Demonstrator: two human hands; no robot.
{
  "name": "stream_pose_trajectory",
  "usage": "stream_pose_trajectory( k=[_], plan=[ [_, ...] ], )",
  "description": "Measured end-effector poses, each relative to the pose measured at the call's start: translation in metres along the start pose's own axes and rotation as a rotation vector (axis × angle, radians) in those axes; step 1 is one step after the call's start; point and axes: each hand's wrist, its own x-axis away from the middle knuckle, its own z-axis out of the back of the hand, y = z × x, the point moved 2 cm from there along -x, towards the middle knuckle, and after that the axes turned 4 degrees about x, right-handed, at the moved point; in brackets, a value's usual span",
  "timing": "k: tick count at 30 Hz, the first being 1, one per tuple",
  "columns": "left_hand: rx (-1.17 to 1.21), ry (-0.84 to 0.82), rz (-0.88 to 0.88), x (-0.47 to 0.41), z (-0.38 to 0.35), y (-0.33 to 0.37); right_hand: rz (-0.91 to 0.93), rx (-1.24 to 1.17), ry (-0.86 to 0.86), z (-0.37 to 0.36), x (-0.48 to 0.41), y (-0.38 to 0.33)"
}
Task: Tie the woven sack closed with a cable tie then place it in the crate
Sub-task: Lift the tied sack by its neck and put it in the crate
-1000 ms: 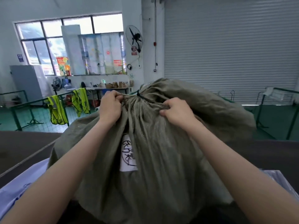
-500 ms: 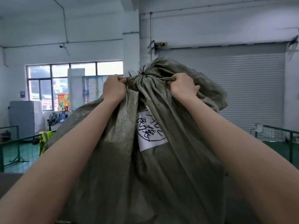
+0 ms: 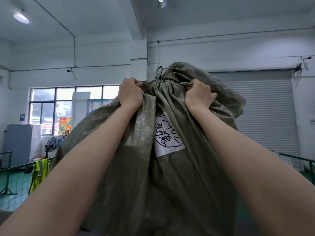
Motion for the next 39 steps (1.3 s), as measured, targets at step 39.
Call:
stream_pose_trajectory(
  k=[39],
  plan=[
    [0.09,-0.037,-0.039,0.049,-0.224,-0.169,0.075,-0.155,0.088,-0.214,0.002,0.17]
  ],
)
